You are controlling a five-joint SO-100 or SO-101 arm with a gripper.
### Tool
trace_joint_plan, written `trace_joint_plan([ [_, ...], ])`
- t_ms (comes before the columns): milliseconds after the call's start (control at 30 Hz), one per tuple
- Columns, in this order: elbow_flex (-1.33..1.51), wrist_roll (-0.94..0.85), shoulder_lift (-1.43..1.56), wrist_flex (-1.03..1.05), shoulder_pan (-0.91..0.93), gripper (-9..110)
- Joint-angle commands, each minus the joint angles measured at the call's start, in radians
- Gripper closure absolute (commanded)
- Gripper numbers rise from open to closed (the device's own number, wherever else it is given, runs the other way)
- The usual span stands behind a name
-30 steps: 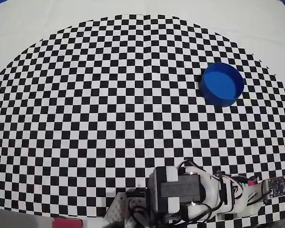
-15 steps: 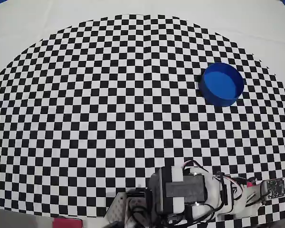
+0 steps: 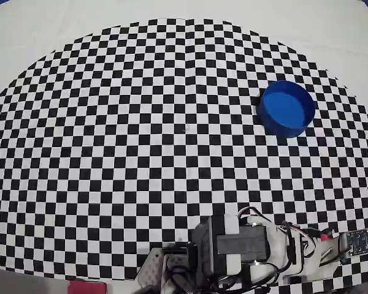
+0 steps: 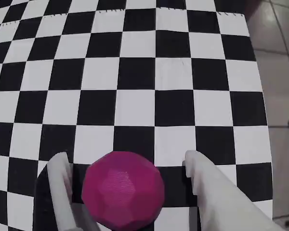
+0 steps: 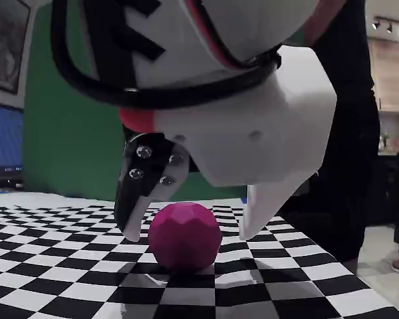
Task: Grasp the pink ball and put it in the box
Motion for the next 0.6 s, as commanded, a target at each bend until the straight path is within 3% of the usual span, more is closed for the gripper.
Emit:
trace_joint_plan([
  [0, -0.021, 0.006, -0.002, -0.015, 0.005, 74],
  [567, 0.0, 0.006, -0.011, -0.015, 0.002, 74],
])
